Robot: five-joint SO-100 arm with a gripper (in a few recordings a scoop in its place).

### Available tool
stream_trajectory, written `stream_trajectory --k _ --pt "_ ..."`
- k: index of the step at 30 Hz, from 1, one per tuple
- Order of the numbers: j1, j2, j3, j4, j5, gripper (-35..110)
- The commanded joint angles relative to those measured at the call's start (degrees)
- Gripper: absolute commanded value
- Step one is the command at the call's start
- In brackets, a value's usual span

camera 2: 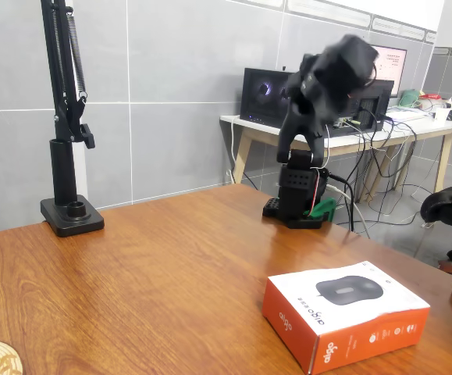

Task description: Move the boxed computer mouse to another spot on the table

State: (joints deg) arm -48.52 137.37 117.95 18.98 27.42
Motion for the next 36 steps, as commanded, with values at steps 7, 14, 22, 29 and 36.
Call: stream_trajectory --k 7,14,22,29,36 --pt "-3.43 -15.38 -8.61 1.93 -3.69 101" --pt "-6.94 -27.95 -7.65 -2.72 -10.72 104" --pt "-9.49 -40.34 -7.47 -8.44 -13.36 104" --pt "-9.93 -47.29 -8.26 -12.22 -13.62 104" --pt "-9.58 -50.36 -6.86 -13.80 -13.45 104"
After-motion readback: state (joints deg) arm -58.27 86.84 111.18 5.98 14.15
